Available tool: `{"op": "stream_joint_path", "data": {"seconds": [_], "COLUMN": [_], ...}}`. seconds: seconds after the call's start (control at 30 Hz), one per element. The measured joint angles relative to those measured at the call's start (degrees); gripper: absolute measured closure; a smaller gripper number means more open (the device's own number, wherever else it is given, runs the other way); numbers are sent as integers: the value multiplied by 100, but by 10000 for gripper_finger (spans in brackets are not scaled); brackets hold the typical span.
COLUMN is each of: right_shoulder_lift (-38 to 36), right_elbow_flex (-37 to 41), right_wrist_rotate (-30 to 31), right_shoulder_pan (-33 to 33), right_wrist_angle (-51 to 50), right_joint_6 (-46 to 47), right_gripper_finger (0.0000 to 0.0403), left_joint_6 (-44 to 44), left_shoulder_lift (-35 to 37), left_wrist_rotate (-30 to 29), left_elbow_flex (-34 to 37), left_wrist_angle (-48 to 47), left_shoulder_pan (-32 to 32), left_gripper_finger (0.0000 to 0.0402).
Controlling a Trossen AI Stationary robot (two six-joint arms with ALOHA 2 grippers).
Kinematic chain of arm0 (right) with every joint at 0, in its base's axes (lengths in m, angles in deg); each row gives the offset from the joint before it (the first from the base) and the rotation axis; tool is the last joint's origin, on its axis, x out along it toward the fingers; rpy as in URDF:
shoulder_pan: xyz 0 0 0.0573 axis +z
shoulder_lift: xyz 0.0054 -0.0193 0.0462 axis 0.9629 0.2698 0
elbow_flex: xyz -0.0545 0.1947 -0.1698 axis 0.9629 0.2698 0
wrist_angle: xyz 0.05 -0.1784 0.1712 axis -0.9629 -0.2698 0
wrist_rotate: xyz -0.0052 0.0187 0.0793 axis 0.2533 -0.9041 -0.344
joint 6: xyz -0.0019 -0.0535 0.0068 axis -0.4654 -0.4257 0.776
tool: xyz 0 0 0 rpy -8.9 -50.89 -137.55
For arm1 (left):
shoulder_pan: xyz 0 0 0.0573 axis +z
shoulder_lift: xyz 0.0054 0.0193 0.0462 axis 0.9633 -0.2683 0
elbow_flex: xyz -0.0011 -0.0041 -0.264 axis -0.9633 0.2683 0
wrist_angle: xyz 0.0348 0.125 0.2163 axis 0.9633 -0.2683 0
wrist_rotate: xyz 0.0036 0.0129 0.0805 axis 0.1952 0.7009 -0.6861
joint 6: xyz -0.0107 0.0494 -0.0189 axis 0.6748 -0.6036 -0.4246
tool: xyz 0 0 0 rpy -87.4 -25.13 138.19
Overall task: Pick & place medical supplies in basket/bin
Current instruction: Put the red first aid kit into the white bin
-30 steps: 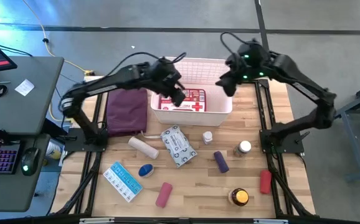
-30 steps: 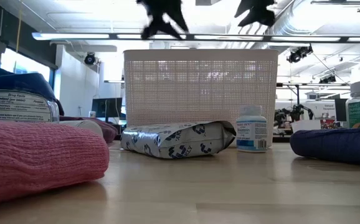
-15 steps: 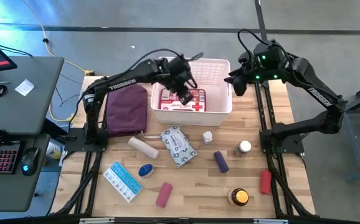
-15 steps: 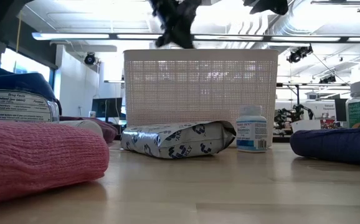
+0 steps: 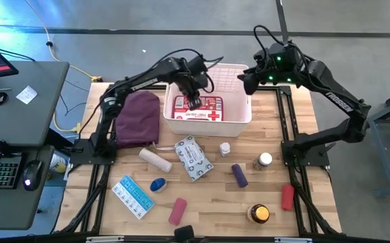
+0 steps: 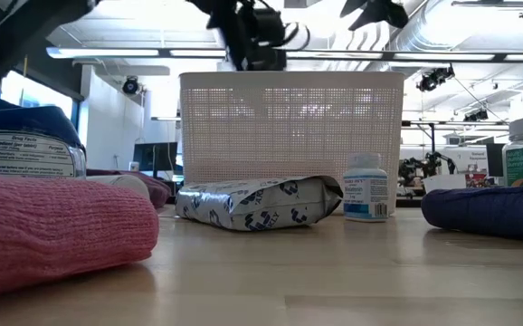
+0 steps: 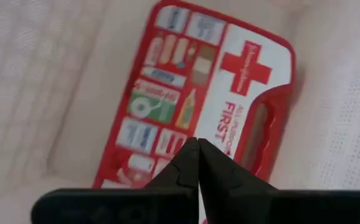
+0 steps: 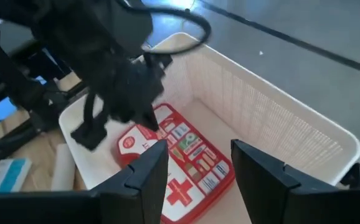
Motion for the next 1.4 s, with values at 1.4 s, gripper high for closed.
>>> {"op": "stream_joint_path", "data": {"seconds": [1.4], "right_shoulder_lift": [104], "right_elbow_flex": [0], "right_wrist_rotate": [-528], "right_shoulder_pan": [0], "right_wrist_angle": [-541], "right_joint_6": [-216], "right_gripper_finger": [235], "left_joint_6": [64], "left_shoulder_lift": [-924], "left_wrist_rotate": [-1963], "left_elbow_flex": [-154], "left_wrist_angle": [-335], "left_shoulder_pan": [-73], "left_gripper_finger": [340]}}
